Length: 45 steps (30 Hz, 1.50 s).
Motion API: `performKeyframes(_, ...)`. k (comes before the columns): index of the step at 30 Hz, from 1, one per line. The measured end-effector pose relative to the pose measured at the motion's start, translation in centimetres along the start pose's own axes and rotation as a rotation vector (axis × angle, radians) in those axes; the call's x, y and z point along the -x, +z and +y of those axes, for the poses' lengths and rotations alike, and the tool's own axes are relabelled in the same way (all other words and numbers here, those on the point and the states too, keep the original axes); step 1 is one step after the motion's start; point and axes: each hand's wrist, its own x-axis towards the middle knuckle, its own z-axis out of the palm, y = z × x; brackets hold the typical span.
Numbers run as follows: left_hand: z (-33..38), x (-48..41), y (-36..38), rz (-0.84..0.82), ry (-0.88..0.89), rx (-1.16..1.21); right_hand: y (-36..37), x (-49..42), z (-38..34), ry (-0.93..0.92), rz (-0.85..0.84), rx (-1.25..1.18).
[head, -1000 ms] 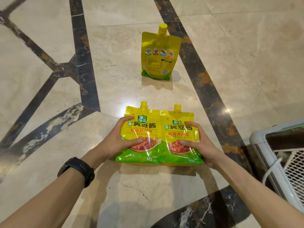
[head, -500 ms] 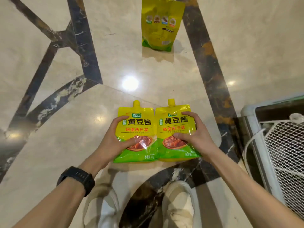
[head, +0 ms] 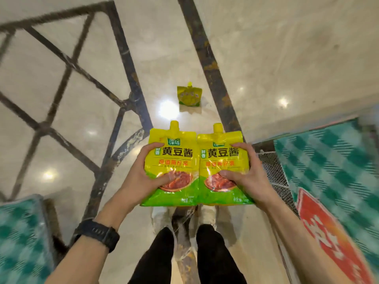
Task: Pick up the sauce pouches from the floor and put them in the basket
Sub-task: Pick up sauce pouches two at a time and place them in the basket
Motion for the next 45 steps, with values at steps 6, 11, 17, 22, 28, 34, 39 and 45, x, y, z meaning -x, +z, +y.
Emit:
performKeyframes(6, 22.9, 11.3, -3.2, -0.061, 0.166, 0.018, -5.5, 14.1, -19.8, -0.133, 0.083, -0.118)
performKeyframes(11, 34.1, 15.6, -2.7, -0.153, 0.364, 0.034, -9.0, 22.2, -28.1, -0.285, 0.242, -0.216)
performKeyframes(17, 40.7, 15.5, 0.2, -0.452, 0.477, 0.050, -10.8, 30.4, -31.0, -0.370, 0.526, -0.323)
performKeyframes(22, 42.5, 16.8, 5.4, -0.775, 0.543, -0.039, -9.2, 38.6, -27.2, -0.361, 0.867, -0.392)
performKeyframes(28, 41.5, 23.6, 14.4, -1.229, 0.607, -0.210, -3.2, 50.9, -21.4, -0.316, 1.358, -0.581)
performKeyframes(34, 37.8, 36.5, 22.0, -1.637, 0.659, -0.365, 6.0, 63.4, -16.0, -0.264, 1.814, -0.699)
performKeyframes(39, 32.9, 49.5, 24.9, -1.966, 0.645, -0.449, 14.5, 72.7, -12.0, -0.211, 2.120, -0.775)
performKeyframes(45, 24.7, 61.3, 26.0, -2.165, 0.624, -0.558, 22.8, 80.9, -8.1, -0.197, 2.336, -0.875)
